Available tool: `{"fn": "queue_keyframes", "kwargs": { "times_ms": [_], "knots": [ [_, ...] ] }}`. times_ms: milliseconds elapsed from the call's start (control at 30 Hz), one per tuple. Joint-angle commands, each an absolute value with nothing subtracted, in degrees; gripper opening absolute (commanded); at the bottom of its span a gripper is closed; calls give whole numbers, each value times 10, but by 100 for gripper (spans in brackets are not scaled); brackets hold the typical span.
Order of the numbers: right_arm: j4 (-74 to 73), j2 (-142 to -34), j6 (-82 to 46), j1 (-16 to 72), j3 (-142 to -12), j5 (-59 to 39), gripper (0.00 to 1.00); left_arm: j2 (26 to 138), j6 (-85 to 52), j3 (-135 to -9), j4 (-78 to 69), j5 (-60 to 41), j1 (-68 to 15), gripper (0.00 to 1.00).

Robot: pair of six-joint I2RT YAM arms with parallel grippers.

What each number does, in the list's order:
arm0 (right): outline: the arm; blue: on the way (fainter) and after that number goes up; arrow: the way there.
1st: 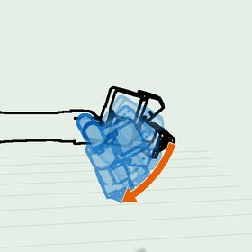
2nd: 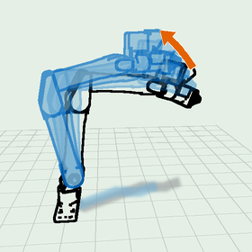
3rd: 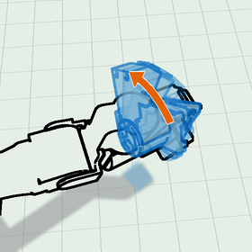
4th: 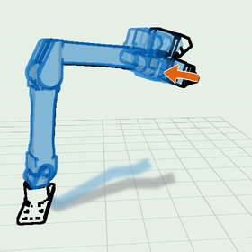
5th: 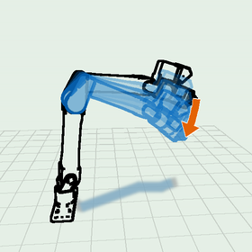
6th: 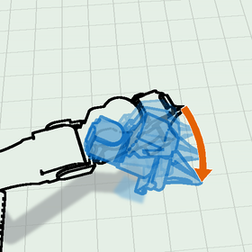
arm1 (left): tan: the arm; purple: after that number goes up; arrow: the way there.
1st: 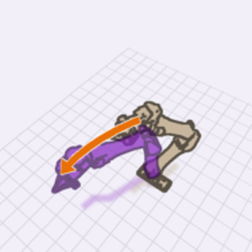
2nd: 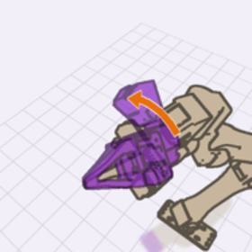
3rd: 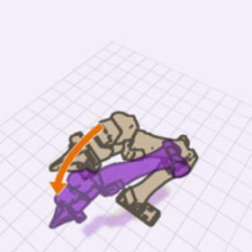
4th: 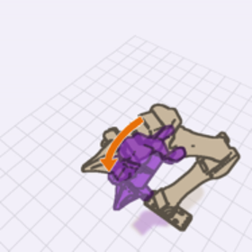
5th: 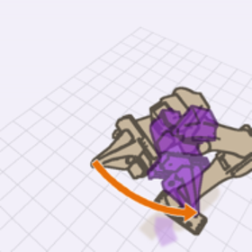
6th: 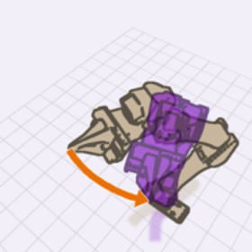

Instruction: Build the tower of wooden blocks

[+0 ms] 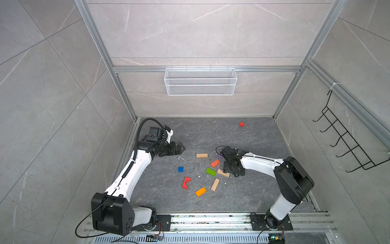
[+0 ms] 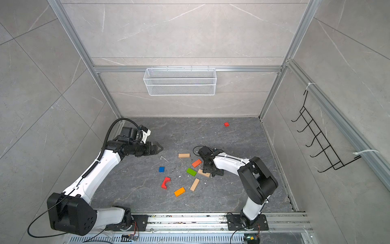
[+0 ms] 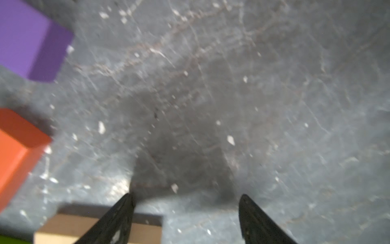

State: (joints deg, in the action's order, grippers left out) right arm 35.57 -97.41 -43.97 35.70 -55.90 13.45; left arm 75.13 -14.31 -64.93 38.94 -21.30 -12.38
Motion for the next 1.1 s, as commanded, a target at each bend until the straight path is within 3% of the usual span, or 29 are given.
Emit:
{"fn": "queue_keyframes", "kwargs": {
  "times_ms": [0,133,367,900,1067],
  "knots": [
    [391,-945,-425,355,-556,140,79,741,-134,-649,385,-217,-125,100],
    [406,-928,-422,355,-573,134,88,740,-135,-649,386,-218,-125,100],
    [386,-902,-499,362,-563,54,92,740,-135,-649,385,-217,-126,100],
    [395,-961,-678,440,-614,124,89,737,-134,-649,387,-217,-127,100],
    [390,-966,-711,450,-610,144,83,737,-134,-649,387,-217,-127,100]
  ]
}}
